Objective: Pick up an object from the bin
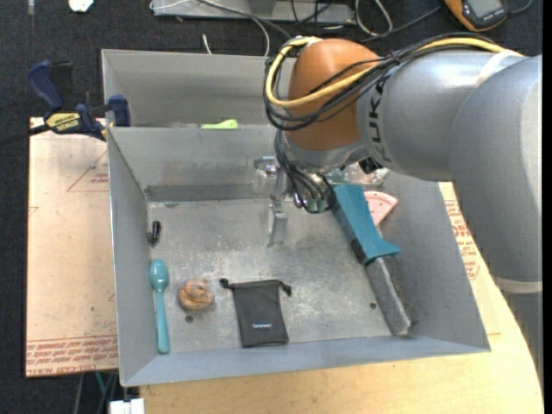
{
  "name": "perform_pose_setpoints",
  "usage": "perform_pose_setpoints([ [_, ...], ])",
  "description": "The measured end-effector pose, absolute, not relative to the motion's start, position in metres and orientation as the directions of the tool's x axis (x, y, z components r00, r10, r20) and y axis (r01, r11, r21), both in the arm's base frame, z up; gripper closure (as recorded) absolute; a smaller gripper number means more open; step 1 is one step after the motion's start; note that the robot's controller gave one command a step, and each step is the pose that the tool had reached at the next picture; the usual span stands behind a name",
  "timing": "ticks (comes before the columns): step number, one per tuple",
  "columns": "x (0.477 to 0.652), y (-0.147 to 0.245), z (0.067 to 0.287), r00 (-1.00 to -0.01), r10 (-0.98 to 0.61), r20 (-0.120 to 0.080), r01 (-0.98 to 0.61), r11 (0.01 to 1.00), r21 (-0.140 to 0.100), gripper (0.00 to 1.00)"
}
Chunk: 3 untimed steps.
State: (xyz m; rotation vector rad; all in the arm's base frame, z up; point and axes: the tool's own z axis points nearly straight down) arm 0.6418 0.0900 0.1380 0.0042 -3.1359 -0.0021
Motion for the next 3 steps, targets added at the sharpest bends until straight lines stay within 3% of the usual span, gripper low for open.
perform_pose_setpoints([
  [1, 0.643, 0.09, 0.143, -1.0, -0.001, -0.002, -0.001, 1.0, 0.002, 0.0],
  [2, 0.579, 0.101, 0.127, -0.997, -0.073, -0.002, -0.073, 0.997, 0.002, 0.0],
  [3, 0.578, 0.092, 0.084, -0.977, -0.214, -0.011, -0.214, 0.977, 0.001, 0.0],
])
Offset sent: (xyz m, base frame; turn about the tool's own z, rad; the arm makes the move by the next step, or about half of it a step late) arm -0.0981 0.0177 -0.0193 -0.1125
